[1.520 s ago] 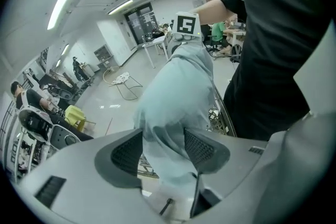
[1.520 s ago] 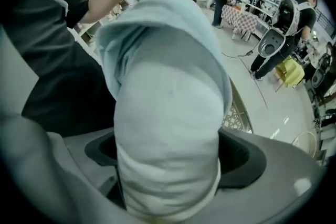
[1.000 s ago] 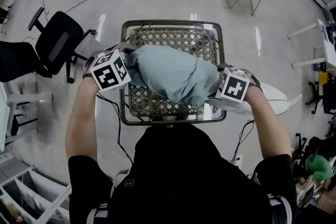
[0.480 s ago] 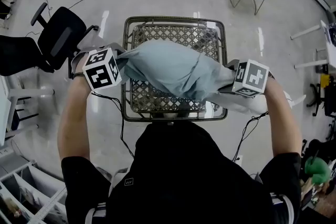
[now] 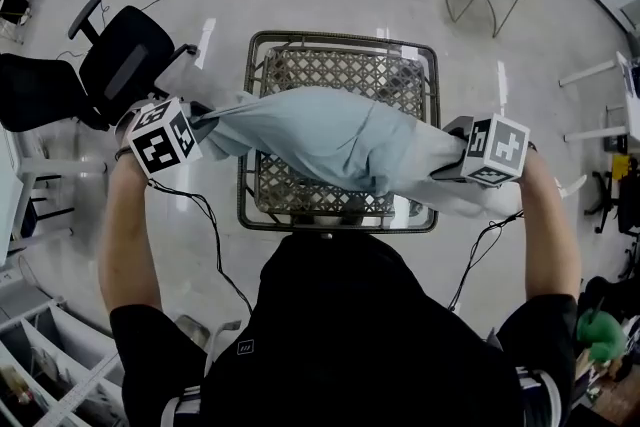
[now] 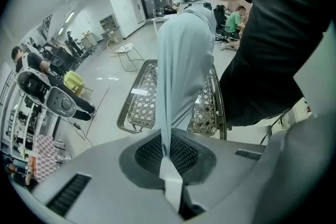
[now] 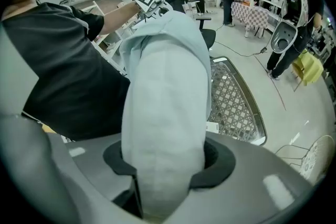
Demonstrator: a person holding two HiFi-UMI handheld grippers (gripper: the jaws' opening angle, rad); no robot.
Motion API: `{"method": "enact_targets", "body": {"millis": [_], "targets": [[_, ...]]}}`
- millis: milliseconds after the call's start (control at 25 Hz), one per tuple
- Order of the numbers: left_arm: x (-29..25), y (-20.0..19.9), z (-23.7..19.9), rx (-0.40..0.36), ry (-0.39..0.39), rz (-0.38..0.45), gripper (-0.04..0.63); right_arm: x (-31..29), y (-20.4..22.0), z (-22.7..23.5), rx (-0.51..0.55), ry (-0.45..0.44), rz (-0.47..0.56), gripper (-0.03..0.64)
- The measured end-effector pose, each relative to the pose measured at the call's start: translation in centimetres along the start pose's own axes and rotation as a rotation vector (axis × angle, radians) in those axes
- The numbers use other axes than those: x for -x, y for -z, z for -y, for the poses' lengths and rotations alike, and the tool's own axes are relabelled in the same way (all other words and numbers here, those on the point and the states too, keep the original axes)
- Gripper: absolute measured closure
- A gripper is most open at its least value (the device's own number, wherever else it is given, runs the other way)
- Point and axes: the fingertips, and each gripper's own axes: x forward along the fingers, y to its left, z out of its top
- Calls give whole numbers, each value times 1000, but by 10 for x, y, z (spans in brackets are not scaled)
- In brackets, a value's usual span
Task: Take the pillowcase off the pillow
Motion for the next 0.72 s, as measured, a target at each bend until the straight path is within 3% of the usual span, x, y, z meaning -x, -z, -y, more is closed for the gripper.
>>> {"method": "enact_targets", "body": {"millis": [720], "targets": [[7,28,-21,20,-37,9,588,20,13,1,-52,-29,57,376]]}}
